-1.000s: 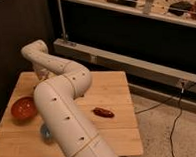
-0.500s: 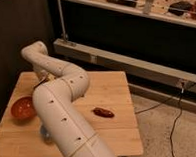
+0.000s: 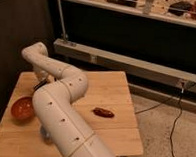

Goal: Place the eraser on the white sponge

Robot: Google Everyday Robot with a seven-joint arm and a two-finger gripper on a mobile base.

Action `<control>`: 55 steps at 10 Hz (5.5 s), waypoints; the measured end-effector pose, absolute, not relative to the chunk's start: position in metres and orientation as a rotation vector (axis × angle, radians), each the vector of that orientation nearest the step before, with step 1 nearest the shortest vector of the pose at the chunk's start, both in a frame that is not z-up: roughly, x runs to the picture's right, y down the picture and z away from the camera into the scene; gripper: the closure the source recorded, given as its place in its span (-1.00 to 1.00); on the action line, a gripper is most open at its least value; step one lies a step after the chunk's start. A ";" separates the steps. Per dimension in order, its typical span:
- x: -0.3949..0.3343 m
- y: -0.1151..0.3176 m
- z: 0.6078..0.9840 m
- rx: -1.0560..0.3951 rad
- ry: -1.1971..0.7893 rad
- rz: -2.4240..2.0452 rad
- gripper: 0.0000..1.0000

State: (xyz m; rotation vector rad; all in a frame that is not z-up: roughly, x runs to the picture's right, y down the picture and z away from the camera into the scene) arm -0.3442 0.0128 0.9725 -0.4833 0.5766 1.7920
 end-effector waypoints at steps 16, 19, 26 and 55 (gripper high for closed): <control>-0.217 -0.099 0.881 -0.349 0.563 1.756 1.00; -0.171 -0.093 0.859 -0.371 0.573 1.778 1.00; -0.101 -0.035 0.845 -0.358 0.575 1.727 1.00; -0.125 0.018 0.910 -0.449 0.565 1.653 -0.60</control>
